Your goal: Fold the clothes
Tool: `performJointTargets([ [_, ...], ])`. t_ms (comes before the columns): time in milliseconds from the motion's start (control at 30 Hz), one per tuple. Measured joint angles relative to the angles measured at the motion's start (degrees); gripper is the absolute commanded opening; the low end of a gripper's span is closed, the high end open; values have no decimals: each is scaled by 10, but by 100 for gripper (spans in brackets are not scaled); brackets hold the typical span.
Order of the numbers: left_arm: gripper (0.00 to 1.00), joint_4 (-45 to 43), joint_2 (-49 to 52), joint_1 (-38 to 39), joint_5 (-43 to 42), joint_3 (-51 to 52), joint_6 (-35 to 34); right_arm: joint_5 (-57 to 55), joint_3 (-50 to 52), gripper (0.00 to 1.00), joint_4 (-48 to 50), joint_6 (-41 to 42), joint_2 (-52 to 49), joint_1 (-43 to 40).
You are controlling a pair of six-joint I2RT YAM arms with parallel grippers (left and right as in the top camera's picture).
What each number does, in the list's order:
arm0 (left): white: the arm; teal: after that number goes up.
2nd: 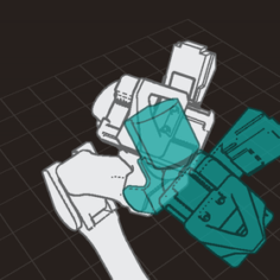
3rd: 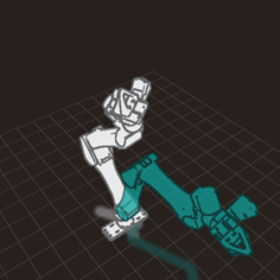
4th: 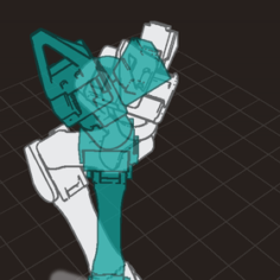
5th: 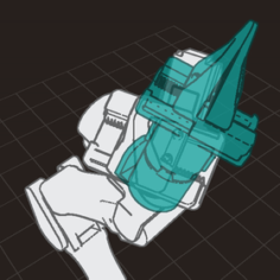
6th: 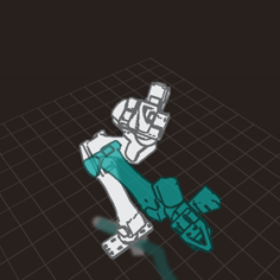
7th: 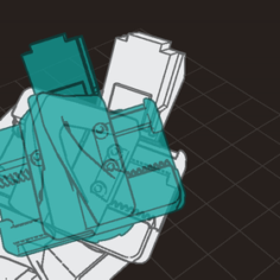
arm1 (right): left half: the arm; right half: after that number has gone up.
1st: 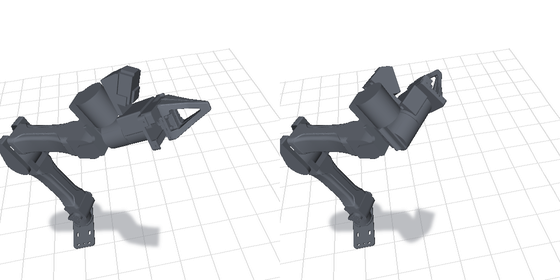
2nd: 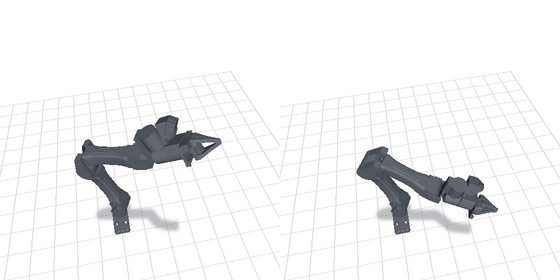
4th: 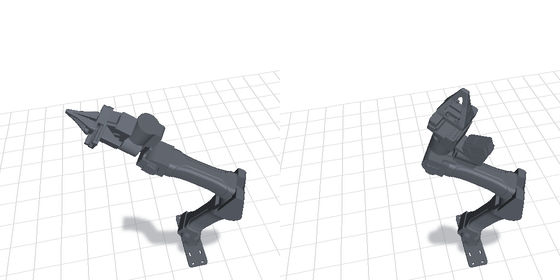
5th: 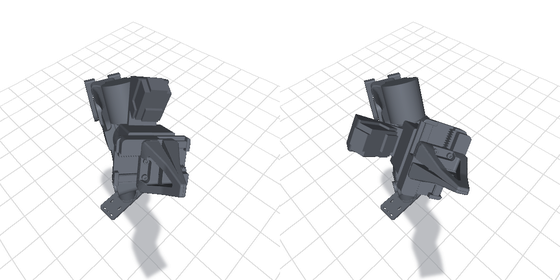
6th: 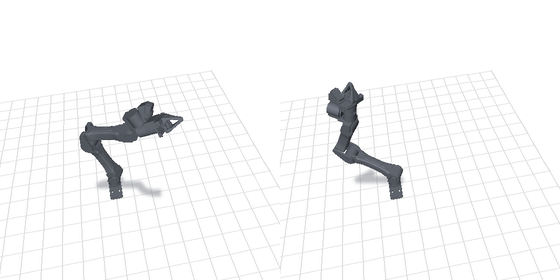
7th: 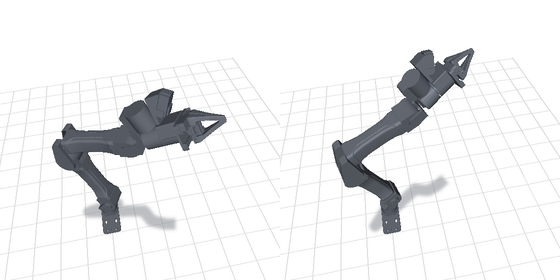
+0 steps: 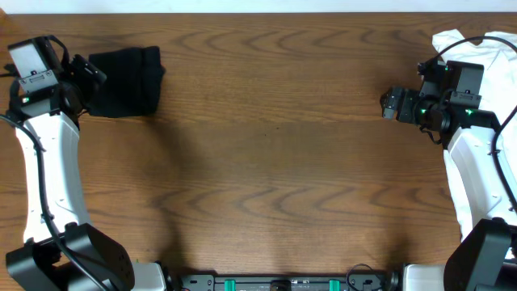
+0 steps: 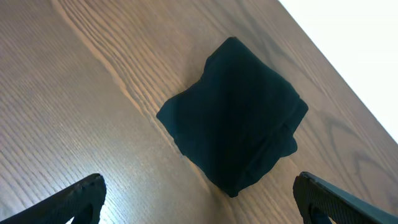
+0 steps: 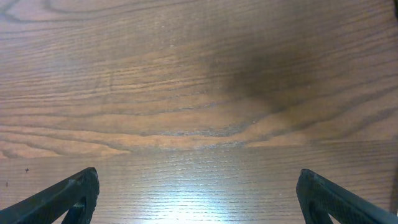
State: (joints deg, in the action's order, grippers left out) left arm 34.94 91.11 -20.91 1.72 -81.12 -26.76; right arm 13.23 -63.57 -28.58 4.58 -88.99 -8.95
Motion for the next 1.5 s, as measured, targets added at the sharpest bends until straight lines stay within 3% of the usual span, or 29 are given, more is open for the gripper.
performJointTargets([
  [1500, 98, 0, 0, 0, 0, 0, 0, 0, 0, 99, -12, 0, 7, 1],
])
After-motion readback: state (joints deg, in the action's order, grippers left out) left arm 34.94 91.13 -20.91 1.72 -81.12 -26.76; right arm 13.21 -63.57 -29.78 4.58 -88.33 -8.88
